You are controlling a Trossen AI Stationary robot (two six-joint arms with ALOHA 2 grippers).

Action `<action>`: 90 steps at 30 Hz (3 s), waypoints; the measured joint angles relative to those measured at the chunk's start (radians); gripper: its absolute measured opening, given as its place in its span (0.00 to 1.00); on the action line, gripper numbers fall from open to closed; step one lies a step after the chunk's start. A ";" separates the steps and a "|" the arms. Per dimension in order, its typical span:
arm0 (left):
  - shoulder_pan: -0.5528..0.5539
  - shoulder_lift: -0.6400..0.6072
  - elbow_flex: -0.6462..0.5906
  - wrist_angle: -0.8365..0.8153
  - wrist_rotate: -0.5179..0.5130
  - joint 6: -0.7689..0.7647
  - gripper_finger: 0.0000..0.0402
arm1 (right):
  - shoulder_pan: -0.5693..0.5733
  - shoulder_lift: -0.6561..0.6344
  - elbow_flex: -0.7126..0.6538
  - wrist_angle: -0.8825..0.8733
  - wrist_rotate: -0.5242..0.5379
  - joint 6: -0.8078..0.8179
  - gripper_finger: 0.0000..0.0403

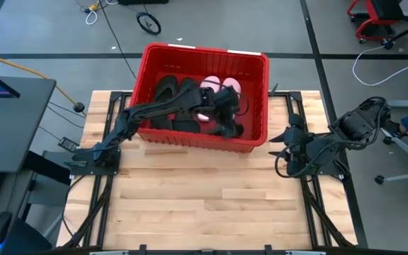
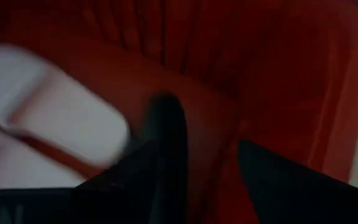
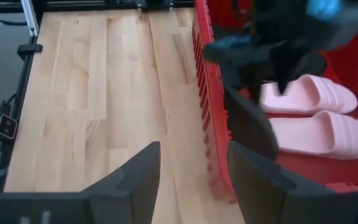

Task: Pick and place slides into bin
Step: Put the black slipper into the red bin, then return to Home Position

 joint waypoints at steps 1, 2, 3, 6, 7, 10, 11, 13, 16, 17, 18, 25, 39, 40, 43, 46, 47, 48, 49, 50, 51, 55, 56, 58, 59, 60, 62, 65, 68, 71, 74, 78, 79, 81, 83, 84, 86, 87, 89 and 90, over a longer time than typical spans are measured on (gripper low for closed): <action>0.001 -0.010 0.009 0.026 -0.002 -0.001 0.54 | 0.000 0.000 0.000 -0.002 0.000 0.010 0.47; 0.002 -0.020 0.011 0.037 -0.003 -0.001 0.54 | 0.000 0.000 0.000 -0.002 0.000 0.020 0.47; 0.002 -0.033 0.006 0.056 -0.009 0.000 0.54 | 0.000 0.000 0.000 -0.004 0.000 0.028 0.47; 0.005 -0.069 0.010 0.137 -0.018 -0.001 0.54 | 0.000 0.000 0.000 -0.012 -0.002 0.041 0.47; 0.010 -0.084 0.011 0.154 -0.021 -0.002 0.54 | 0.000 0.000 0.000 -0.013 -0.007 0.050 0.47; 0.010 -0.112 0.011 0.220 -0.042 -0.023 0.53 | 0.000 0.000 0.000 -0.022 -0.030 0.118 0.47; 0.010 -0.119 0.010 0.244 -0.042 -0.044 0.53 | 0.002 0.000 -0.001 -0.024 -0.044 0.162 0.47; 0.007 -0.139 0.010 0.305 -0.037 -0.115 0.52 | 0.021 -0.001 -0.023 -0.025 -0.064 0.257 0.47; -0.009 -0.176 0.011 0.375 -0.029 -0.218 0.49 | 0.080 0.000 -0.091 -0.023 -0.072 0.342 0.45; -0.017 -0.189 0.013 0.393 -0.029 -0.230 0.48 | 0.103 0.000 -0.121 -0.027 -0.072 0.363 0.45; -0.020 -0.209 0.012 0.384 -0.021 -0.229 0.48 | 0.126 0.000 -0.148 -0.031 -0.073 0.388 0.44; -0.059 -0.387 0.011 0.079 -0.023 -0.197 0.43 | 0.270 -0.033 -0.166 -0.131 -0.043 0.512 0.43; -0.117 -0.748 0.014 -0.339 -0.087 -0.395 0.47 | 0.271 -0.081 -0.164 -0.015 0.015 0.315 0.43; -0.117 -0.763 0.014 -0.358 -0.088 -0.390 0.46 | 0.267 -0.099 -0.164 0.044 0.010 0.237 0.43; -0.111 -0.814 0.013 -0.434 -0.090 -0.387 0.46 | 0.249 -0.162 -0.164 0.244 -0.120 0.021 0.43; -0.103 -0.872 0.013 -0.456 -0.090 -0.370 0.45 | 0.240 -0.247 -0.164 0.338 -0.209 -0.080 0.43; -0.105 -0.889 0.013 -0.456 -0.090 -0.363 0.45 | 0.240 -0.279 -0.164 0.345 -0.211 -0.099 0.43; -0.109 -0.898 0.008 -0.445 -0.092 -0.358 0.44 | 0.240 -0.307 -0.166 0.346 -0.208 -0.116 0.43; -0.115 -0.918 0.003 -0.437 -0.095 -0.353 0.45 | 0.240 -0.336 -0.176 0.350 -0.202 -0.127 0.43; -0.119 -0.932 -0.007 -0.436 -0.104 -0.344 0.45 | 0.240 -0.366 -0.190 0.348 -0.203 -0.132 0.43; -0.123 -0.941 -0.021 -0.430 -0.118 -0.339 0.45 | 0.240 -0.397 -0.211 0.351 -0.206 -0.134 0.43; -0.129 -1.002 -0.108 -0.406 -0.197 -0.335 0.46 | 0.240 -0.535 -0.366 0.481 -0.212 -0.166 0.43; -0.129 -1.022 -0.146 -0.388 -0.217 -0.334 0.46 | 0.240 -0.573 -0.421 0.554 -0.217 -0.184 0.43; -0.129 -1.067 -0.242 -0.331 -0.232 -0.316 0.47 | 0.240 -0.640 -0.535 0.711 -0.249 -0.225 0.44; -0.129 -1.097 -0.302 -0.290 -0.232 -0.305 0.47 | 0.240 -0.670 -0.591 0.780 -0.265 -0.248 0.44; -0.129 -1.127 -0.366 -0.240 -0.229 -0.292 0.47 | 0.240 -0.699 -0.643 0.843 -0.279 -0.266 0.44; -0.130 -1.192 -0.507 -0.137 -0.207 -0.277 0.46 | 0.241 -0.754 -0.731 0.936 -0.286 -0.283 0.44; -0.130 -1.299 -0.729 0.027 -0.173 -0.281 0.45 | 0.240 -0.829 -0.841 1.030 -0.333 -0.308 0.44; -0.135 -1.408 -0.940 0.218 -0.103 -0.278 0.45 | 0.240 -0.882 -0.932 1.175 -0.436 -0.407 0.44; -0.164 -1.487 -1.140 0.444 -0.021 -0.263 0.46 | 0.240 -0.903 -1.016 1.361 -0.516 -0.509 0.44; -0.208 -1.536 -1.319 0.659 0.039 -0.229 0.47 | 0.240 -0.901 -1.074 1.394 -0.527 -0.575 0.44; -0.262 -1.575 -1.522 0.873 0.055 -0.220 0.47 | 0.240 -0.885 -1.088 1.231 -0.513 -0.458 0.44; -0.270 -1.582 -1.565 0.907 0.055 -0.225 0.47 | 0.240 -0.875 -1.089 1.228 -0.510 -0.430 0.44; -0.274 -1.598 -1.649 0.971 0.050 -0.235 0.46 | 0.234 -0.875 -1.090 1.220 -0.508 -0.446 0.44; -0.269 -1.624 -1.716 1.039 0.044 -0.240 0.45 | 0.231 -0.893 -1.089 1.252 -0.509 -0.438 0.44; -0.263 -1.643 -1.744 1.070 0.041 -0.243 0.45 | 0.230 -0.912 -1.089 1.268 -0.508 -0.419 0.44; -0.254 -1.685 -1.784 1.112 0.041 -0.243 0.45 | 0.231 -0.951 -1.088 1.282 -0.509 -0.413 0.44; -0.250 -1.715 -1.804 1.104 0.041 -0.240 0.45 | 0.230 -0.970 -1.088 1.277 -0.513 -0.430 0.44; -0.245 -1.765 -1.828 1.107 0.040 -0.232 0.46 | 0.230 -1.004 -1.088 1.250 -0.533 -0.494 0.44; -0.245 -1.794 -1.839 1.109 0.040 -0.230 0.46 | 0.231 -1.016 -1.088 1.243 -0.542 -0.511 0.44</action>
